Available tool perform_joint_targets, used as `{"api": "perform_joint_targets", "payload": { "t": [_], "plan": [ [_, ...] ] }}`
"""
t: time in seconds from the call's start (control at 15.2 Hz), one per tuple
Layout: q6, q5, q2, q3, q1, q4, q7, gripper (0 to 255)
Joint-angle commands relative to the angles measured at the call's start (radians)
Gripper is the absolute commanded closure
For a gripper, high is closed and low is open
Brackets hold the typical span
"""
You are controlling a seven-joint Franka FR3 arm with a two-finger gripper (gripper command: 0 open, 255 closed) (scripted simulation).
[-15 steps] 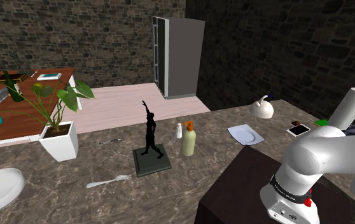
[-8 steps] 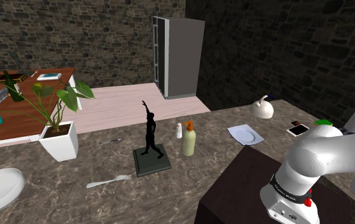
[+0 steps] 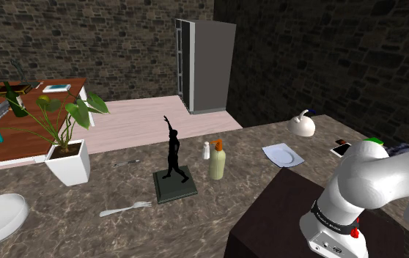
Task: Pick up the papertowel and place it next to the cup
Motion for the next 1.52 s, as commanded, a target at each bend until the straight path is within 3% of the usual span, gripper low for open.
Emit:
{"api": "perform_joint_targets", "payload": {
  "t": [0.0, 1.45],
  "plan": [
    [0.005, -0.015, -0.007, -0.031, 0.028, 0.032, -0.020, 255],
    [0.202, -0.113, -0.123, -0.103, -0.062, -0.236, 0.065, 255]
  ]
}}
